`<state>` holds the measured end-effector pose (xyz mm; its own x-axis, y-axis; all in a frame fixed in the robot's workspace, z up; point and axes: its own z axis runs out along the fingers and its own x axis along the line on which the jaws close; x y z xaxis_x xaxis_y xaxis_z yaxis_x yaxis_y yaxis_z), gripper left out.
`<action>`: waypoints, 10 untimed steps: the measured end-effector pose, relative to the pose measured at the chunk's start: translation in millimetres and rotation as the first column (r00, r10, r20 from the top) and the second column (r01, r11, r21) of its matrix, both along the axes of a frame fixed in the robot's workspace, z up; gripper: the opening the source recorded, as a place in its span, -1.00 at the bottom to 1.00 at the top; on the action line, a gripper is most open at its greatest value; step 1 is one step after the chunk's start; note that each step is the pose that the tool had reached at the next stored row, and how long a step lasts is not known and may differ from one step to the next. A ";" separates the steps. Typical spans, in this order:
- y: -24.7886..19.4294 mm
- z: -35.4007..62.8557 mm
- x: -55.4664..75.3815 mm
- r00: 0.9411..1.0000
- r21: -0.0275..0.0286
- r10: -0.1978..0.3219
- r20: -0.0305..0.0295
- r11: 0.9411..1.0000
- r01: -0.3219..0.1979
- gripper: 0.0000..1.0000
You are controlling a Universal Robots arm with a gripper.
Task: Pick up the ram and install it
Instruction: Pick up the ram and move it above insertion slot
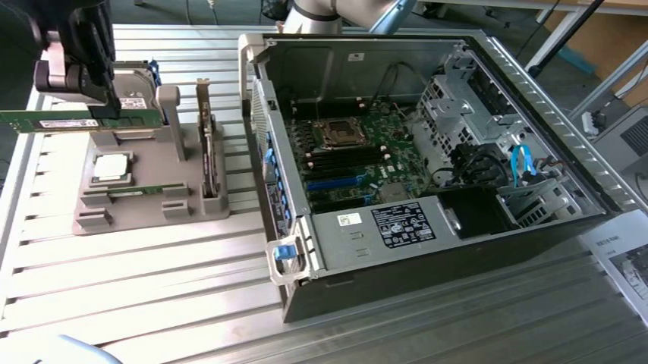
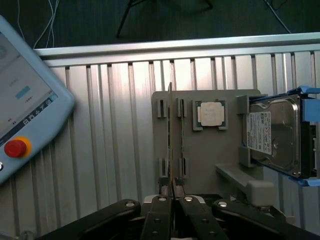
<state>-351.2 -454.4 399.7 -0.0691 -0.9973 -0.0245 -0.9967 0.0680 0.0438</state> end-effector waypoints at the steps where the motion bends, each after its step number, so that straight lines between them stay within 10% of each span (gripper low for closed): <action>1: 0.0 0.0 1.5 1.000 0.000 0.000 0.000 1.000 0.000 -0.76; 10: 0.0 -0.1 15.5 1.000 0.000 0.000 0.000 1.000 0.000 -0.76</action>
